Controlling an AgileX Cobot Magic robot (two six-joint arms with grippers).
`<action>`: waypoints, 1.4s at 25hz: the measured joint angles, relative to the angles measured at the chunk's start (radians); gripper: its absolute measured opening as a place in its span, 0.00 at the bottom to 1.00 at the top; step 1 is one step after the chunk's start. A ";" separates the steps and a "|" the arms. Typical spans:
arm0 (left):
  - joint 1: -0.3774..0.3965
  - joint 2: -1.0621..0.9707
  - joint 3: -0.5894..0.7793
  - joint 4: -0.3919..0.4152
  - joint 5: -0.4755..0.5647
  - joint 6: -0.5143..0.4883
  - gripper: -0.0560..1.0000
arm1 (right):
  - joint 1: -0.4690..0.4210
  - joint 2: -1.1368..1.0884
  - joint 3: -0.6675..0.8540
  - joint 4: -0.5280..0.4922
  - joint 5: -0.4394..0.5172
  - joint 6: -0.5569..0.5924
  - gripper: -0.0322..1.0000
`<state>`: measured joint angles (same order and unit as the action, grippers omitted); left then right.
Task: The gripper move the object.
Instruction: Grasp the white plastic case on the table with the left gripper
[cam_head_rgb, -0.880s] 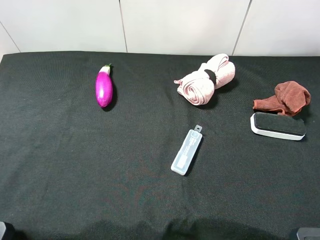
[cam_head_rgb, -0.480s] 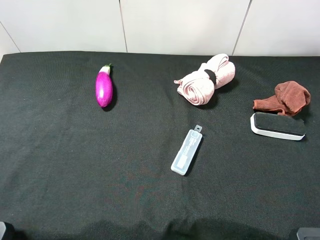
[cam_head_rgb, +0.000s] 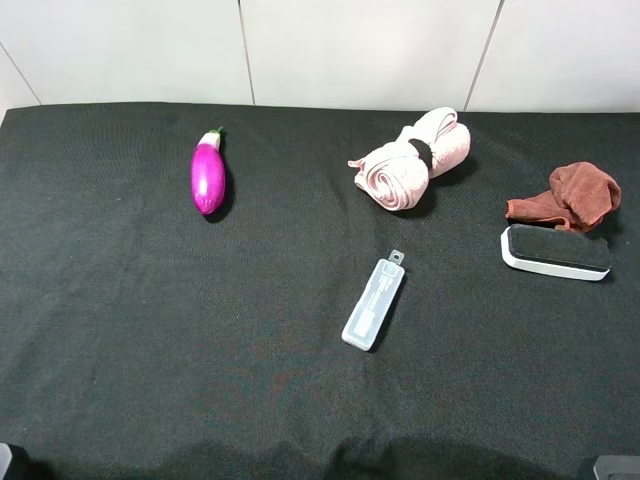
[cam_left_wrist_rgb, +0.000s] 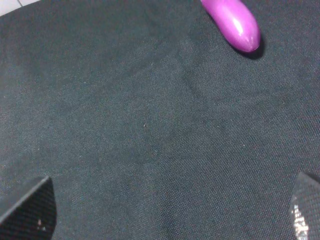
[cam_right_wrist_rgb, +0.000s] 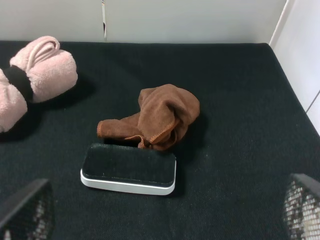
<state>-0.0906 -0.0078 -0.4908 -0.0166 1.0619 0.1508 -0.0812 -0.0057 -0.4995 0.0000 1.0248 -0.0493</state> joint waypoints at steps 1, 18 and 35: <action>0.000 0.000 0.000 0.000 0.000 0.000 0.99 | 0.000 0.000 0.000 0.000 0.000 0.000 0.70; 0.000 0.256 -0.106 -0.009 -0.002 -0.035 0.99 | 0.000 0.000 0.000 0.000 0.000 0.000 0.70; -0.023 0.765 -0.257 -0.128 -0.020 0.112 0.99 | 0.000 0.000 0.000 0.000 0.000 0.000 0.70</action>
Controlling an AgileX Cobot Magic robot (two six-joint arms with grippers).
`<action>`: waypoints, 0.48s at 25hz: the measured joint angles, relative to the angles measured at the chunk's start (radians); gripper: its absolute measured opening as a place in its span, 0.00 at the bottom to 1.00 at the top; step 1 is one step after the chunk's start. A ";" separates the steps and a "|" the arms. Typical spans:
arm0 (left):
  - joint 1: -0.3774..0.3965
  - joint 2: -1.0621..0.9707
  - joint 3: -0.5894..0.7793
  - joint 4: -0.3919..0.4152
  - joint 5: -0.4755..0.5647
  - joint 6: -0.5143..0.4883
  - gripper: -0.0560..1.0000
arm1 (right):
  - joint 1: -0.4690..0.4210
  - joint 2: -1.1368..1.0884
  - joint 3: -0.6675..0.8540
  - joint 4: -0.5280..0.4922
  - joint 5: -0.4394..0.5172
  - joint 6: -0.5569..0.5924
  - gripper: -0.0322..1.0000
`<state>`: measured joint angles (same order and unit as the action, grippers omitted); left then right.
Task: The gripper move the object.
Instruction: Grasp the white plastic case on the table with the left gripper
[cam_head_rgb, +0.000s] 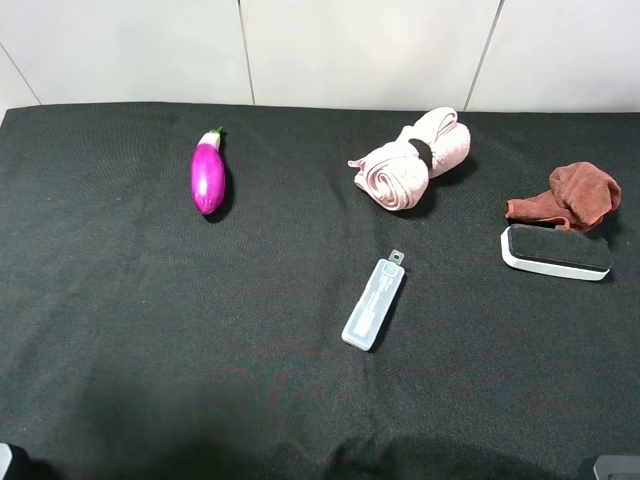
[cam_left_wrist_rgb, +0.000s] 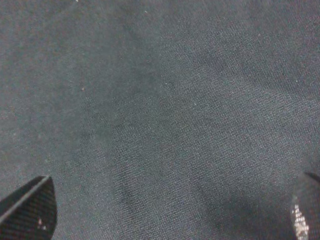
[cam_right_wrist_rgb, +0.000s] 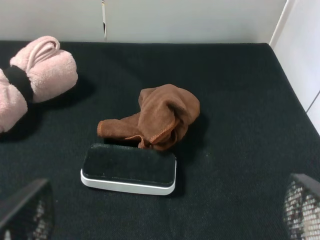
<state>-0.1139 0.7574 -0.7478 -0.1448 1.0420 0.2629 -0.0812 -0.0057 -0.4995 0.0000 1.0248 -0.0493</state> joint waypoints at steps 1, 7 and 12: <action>-0.012 0.016 -0.007 0.000 -0.005 0.001 0.99 | 0.000 0.000 0.000 0.000 0.000 0.000 0.70; -0.107 0.145 -0.046 0.000 -0.055 0.001 0.99 | 0.000 0.000 0.000 0.000 0.000 0.000 0.70; -0.188 0.268 -0.083 0.000 -0.083 -0.006 0.99 | 0.000 0.000 0.000 0.000 0.000 0.000 0.70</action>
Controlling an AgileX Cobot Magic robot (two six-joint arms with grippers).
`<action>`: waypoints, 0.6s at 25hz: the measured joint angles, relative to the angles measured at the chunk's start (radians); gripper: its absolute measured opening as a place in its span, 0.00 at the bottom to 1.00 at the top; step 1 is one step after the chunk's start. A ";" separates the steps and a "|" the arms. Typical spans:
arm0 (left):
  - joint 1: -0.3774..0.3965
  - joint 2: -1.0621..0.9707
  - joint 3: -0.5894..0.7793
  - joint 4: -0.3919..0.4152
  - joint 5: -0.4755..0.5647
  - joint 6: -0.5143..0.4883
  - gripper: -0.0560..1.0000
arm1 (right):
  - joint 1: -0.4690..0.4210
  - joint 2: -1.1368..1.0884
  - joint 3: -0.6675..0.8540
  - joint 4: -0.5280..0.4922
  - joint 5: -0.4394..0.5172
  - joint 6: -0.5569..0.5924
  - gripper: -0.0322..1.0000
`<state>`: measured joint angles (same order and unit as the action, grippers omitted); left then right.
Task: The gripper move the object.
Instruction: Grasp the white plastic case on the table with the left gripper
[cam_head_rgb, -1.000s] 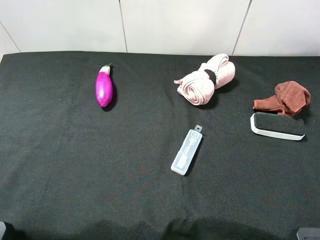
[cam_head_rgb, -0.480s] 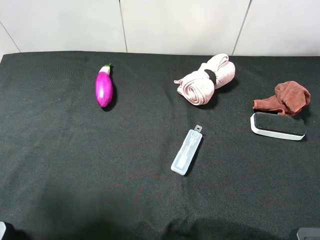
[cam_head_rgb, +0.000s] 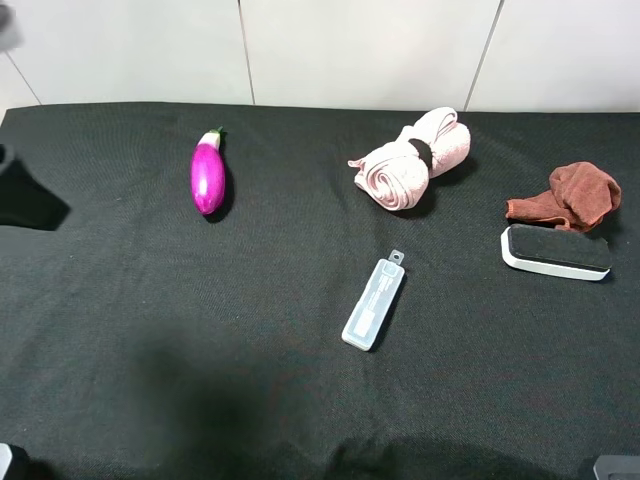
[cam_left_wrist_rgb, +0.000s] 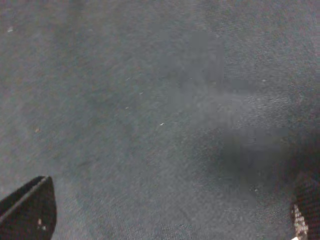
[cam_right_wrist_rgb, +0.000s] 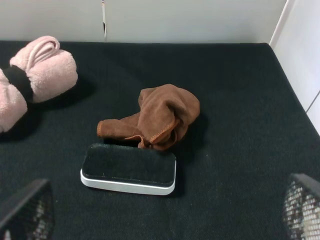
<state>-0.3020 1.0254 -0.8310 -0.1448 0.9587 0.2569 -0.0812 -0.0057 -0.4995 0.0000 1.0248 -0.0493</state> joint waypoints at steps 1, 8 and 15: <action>-0.015 0.019 -0.006 0.000 -0.009 -0.001 0.99 | 0.000 0.000 0.000 0.000 0.000 0.000 0.70; -0.113 0.146 -0.050 -0.001 -0.062 -0.023 0.99 | 0.000 0.000 0.000 0.005 0.000 0.000 0.70; -0.221 0.268 -0.117 0.009 -0.085 -0.069 0.99 | 0.000 0.000 0.000 0.005 0.000 0.000 0.70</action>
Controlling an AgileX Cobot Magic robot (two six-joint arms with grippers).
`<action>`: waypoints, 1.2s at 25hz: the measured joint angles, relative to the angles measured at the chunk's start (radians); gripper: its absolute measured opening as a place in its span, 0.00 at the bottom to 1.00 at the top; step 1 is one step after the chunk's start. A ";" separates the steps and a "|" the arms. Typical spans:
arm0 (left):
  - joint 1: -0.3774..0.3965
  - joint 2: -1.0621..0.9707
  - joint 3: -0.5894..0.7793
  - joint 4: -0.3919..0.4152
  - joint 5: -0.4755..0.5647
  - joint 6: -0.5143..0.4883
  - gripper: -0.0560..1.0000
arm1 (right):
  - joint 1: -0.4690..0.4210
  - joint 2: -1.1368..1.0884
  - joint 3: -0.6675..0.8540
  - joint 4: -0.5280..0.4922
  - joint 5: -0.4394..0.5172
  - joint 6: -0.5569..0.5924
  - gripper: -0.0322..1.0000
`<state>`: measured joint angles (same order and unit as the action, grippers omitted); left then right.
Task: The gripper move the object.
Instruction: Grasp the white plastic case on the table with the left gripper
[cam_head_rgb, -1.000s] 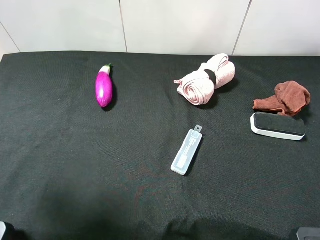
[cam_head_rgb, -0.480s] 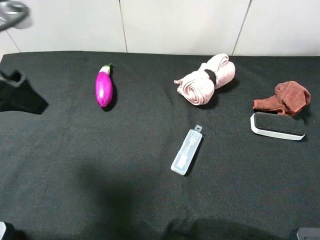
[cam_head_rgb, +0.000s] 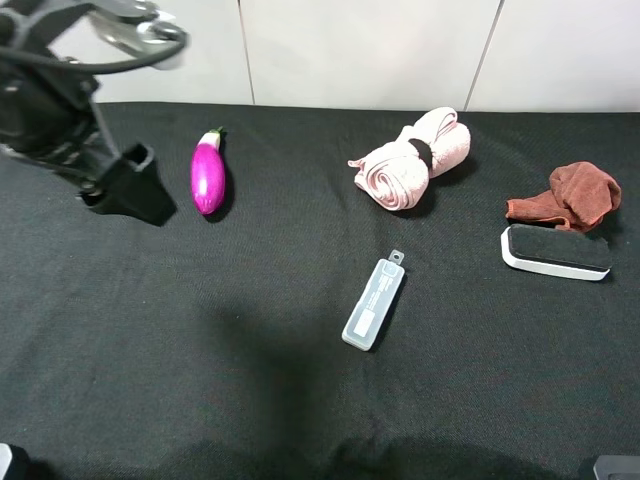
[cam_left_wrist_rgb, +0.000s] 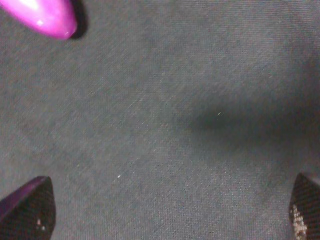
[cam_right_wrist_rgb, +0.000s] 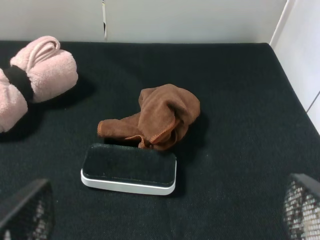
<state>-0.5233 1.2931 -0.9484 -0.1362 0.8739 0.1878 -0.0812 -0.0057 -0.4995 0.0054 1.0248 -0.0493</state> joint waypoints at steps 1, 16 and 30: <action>-0.036 0.034 -0.027 0.021 0.000 -0.029 0.99 | 0.000 0.000 0.000 0.000 0.000 0.000 0.70; -0.286 0.299 -0.244 0.094 0.008 -0.224 0.99 | 0.000 0.000 0.000 0.001 0.000 0.000 0.70; -0.420 0.478 -0.355 0.094 0.018 -0.345 0.99 | 0.000 0.000 0.000 0.001 0.000 0.000 0.70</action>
<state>-0.9435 1.7710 -1.3031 -0.0421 0.8914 -0.1573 -0.0812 -0.0057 -0.4995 0.0066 1.0248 -0.0493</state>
